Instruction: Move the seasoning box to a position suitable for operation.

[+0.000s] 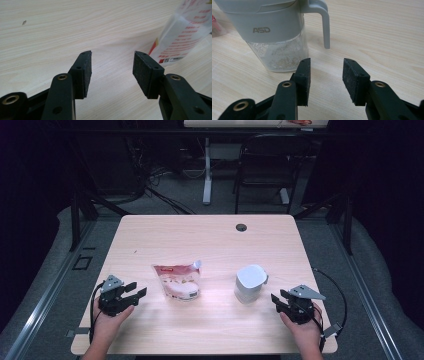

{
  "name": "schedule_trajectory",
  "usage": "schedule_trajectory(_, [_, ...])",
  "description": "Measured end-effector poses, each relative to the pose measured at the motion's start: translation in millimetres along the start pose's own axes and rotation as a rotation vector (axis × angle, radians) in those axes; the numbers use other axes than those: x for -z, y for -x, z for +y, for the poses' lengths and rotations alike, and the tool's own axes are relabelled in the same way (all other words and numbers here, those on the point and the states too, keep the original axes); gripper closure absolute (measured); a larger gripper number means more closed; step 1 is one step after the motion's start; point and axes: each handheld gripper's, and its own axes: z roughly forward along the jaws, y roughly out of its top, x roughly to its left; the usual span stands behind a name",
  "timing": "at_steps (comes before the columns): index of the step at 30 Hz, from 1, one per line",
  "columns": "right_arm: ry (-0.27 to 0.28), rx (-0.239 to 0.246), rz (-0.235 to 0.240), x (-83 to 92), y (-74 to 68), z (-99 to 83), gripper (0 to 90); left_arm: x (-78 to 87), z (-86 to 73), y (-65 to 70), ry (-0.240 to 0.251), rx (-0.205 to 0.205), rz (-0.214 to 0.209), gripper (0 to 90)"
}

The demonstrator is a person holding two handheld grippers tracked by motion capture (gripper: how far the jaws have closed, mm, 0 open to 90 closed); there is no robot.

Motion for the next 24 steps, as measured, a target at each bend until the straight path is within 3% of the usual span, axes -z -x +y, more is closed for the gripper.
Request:
schedule_trajectory(7, [0.024,0.007,0.003,3.6,-4.5,1.7,58.5,1.0,0.8,4.0,0.057,0.008,-0.032,51.4])
schedule_trajectory(11, [0.027,0.022,0.012,1.7,-5.6,3.6,59.0,-1.3,1.7,2.2,0.040,0.005,-0.049,51.5])
schedule_trajectory(20, [0.034,0.030,0.036,-8.1,-6.6,7.4,59.3,0.2,2.4,3.8,0.041,-0.005,-0.037,51.5])
schedule_trajectory(24, [0.037,0.047,0.020,-13.9,-6.9,9.5,59.1,-2.1,1.7,4.6,0.046,0.005,-0.037,51.5])
